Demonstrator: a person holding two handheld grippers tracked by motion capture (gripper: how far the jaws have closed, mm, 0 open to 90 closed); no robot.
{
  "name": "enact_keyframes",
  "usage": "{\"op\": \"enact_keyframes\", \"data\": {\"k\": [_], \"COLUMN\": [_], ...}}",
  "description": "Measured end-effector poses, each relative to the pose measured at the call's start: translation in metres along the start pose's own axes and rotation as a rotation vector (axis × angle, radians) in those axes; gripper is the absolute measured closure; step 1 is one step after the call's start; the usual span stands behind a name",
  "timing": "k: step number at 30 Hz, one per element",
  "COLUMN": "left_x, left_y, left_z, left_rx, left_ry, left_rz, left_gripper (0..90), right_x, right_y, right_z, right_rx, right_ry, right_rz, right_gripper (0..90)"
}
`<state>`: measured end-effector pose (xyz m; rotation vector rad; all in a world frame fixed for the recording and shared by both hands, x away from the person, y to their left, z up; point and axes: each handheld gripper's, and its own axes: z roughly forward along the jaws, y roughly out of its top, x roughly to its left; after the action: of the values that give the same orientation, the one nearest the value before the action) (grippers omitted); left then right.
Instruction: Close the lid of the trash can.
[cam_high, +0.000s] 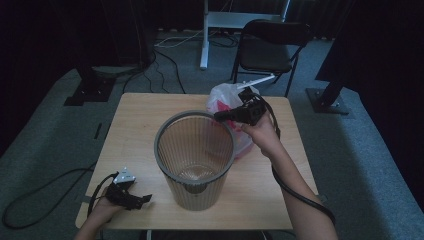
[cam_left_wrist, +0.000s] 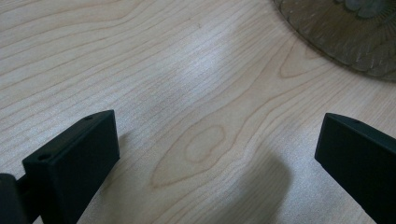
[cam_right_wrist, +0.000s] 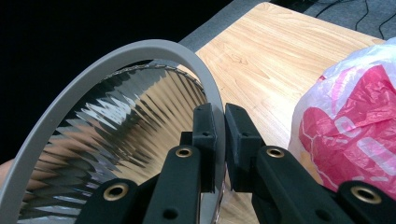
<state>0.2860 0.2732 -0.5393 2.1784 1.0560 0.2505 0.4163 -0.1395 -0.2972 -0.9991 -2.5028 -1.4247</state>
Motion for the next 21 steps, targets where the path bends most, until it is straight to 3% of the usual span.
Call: {"op": "enact_keyframes", "data": {"k": [10, 21], "left_x": [-0.0001, -0.0002], "left_y": [0.0000, -0.0002], "left_z": [0.0000, 0.0001], "left_rx": [0.000, -0.001], "left_ry": [0.001, 0.001], "left_rz": [0.001, 0.002], "left_gripper": [0.0, 0.0], "right_x": [-0.0018, -0.0004], "right_y": [-0.0037, -0.0042], "right_z": [0.0051, 0.0053], "right_rx": [0.015, 0.012], "right_ry": [0.027, 0.020], "right_rz": [0.001, -0.010], "right_gripper": [83.8, 83.1]}}
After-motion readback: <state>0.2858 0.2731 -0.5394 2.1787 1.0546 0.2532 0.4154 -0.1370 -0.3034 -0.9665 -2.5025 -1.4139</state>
